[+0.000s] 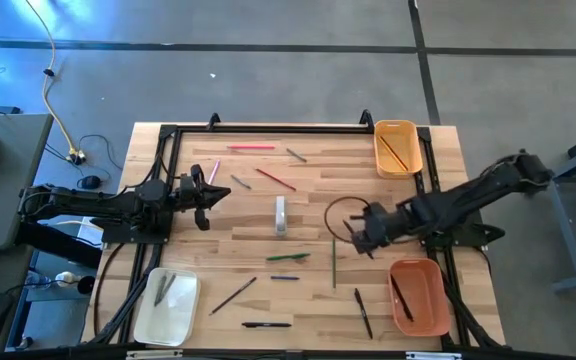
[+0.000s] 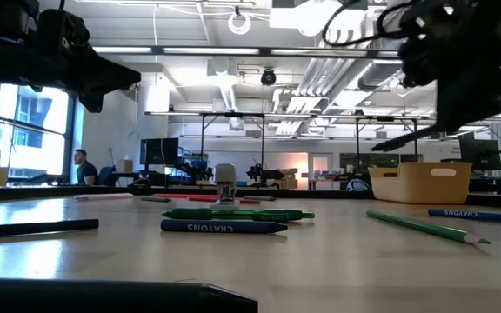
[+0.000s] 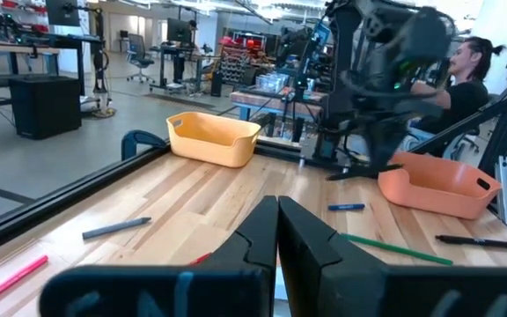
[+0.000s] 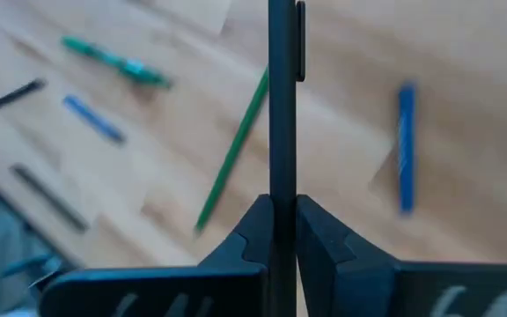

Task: Sort crayons/erasers/pens/pencils in bins
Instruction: Put the black pen into the orange bin

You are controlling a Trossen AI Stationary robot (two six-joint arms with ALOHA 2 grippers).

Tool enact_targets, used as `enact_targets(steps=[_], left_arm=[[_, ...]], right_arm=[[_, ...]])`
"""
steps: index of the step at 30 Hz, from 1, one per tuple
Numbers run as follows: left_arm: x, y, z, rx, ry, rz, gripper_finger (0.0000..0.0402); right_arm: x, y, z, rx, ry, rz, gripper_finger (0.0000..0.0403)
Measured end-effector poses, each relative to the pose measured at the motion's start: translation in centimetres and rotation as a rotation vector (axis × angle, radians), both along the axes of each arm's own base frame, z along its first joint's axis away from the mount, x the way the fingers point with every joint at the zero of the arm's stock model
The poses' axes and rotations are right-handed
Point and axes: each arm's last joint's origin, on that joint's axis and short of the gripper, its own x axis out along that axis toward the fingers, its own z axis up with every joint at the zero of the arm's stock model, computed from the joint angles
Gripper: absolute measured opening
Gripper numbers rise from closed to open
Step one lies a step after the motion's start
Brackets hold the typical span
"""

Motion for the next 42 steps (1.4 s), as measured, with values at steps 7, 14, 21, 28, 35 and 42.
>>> enact_targets(steps=[7, 14, 21, 28, 35, 42], left_arm=[[0.0, 0.0, 0.0, 0.000, 0.000, 0.000, 0.0001], [0.0, 0.0, 0.0, 0.000, 0.000, 0.000, 0.0001], [0.0, 0.0, 0.0, 0.000, 0.000, 0.000, 0.0001], [0.0, 0.0, 0.0, 0.000, 0.000, 0.000, 0.0000], [0.0, 0.1, 0.0, 0.000, 0.000, 0.028, 0.0000], [-0.1, 0.2, 0.0, -0.001, 0.000, 0.077, 0.0000]], right_arm=[[-1.5, 3.8, 4.4, 0.151, 0.081, -0.027, 0.0010], [-4.0, 7.6, 8.2, 0.327, 0.205, -0.125, 0.0010], [-5.5, 10.6, 6.8, 0.341, 0.433, -0.118, 0.0010], [-5.5, 11.8, 4.7, 0.230, 0.589, -0.128, 0.0010], [-5.7, 12.5, 2.0, 0.014, 0.732, -0.170, 0.0010], [-4.8, 13.7, -0.2, -0.045, 0.762, -0.159, 0.0010]])
